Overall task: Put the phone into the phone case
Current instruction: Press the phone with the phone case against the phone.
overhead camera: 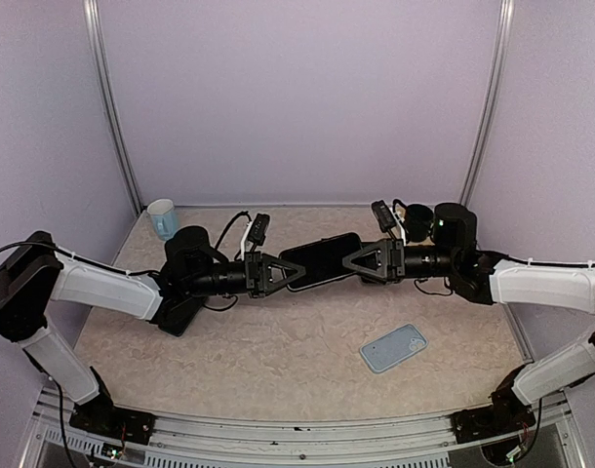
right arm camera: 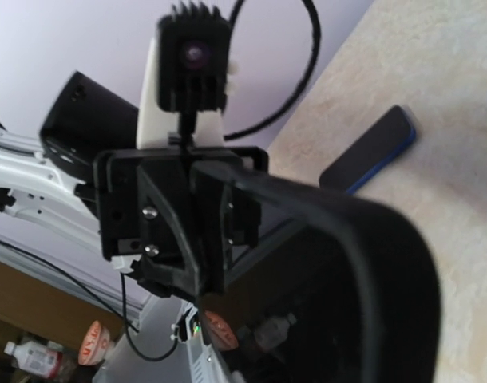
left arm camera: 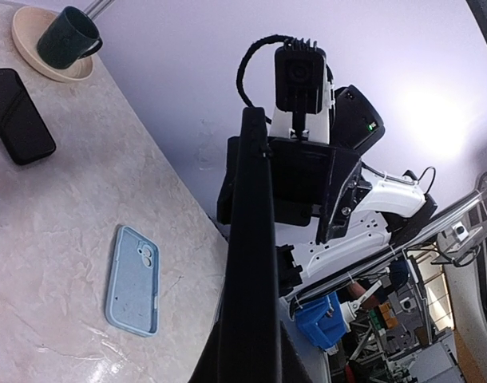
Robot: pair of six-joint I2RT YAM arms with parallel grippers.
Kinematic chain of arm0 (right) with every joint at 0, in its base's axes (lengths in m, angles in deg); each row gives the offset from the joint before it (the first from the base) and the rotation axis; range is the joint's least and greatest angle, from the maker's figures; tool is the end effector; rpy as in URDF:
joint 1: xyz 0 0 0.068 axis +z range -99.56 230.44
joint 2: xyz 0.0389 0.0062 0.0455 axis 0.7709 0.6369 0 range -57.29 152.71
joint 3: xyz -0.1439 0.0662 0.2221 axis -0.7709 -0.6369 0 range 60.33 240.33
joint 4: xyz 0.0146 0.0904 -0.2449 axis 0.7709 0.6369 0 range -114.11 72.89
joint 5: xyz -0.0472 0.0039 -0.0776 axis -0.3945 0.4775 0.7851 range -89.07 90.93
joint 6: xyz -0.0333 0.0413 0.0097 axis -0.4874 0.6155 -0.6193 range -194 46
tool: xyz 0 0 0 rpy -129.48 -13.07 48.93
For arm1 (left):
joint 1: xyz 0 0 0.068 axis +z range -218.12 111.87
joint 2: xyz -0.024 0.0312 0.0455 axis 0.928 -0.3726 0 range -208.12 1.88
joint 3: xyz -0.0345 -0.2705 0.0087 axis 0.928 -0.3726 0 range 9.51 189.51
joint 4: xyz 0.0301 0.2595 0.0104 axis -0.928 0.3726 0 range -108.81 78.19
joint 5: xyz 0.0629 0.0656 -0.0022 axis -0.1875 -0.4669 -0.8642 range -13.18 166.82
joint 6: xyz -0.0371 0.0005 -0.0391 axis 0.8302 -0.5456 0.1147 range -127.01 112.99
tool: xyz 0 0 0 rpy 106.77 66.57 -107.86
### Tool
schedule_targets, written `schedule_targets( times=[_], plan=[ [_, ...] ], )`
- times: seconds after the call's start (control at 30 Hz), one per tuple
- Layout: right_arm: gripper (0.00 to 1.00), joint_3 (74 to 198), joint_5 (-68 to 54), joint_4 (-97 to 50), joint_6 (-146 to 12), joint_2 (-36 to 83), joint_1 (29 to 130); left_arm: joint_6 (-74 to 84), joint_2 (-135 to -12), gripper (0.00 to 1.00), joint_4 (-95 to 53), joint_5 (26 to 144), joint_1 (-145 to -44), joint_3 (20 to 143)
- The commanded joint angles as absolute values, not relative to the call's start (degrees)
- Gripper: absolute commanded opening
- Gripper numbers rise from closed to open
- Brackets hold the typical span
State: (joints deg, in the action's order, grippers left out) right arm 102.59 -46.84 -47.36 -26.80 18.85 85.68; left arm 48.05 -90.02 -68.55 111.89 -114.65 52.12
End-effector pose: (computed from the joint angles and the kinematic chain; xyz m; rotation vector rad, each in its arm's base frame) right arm 0.2214 0.1889 0.2650 -0.5049 1.9953 1.6999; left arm 0.2171 -0.2587 0.2316 0.4415 1.8541 -1.7809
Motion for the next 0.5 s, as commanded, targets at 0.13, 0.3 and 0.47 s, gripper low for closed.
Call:
schedule_targets(
  times=[0.13, 0.3, 0.47],
  plan=[
    [0.44, 103.28, -48.13, -52.90, -26.35, 17.46, 85.85, 55.68, -92.98, 0.00, -83.27, 113.66, -115.25, 51.79],
    [0.22, 103.87, -47.86, -53.71, -25.04, 17.85, 85.80, 56.87, -94.24, 0.00, -84.57, 113.81, -115.67, 51.61],
    [0.00, 104.00, -47.25, -53.40, -23.80, 17.95, 85.77, 54.55, -93.90, 0.02, -81.60, 113.55, -115.85, 51.76]
  ],
)
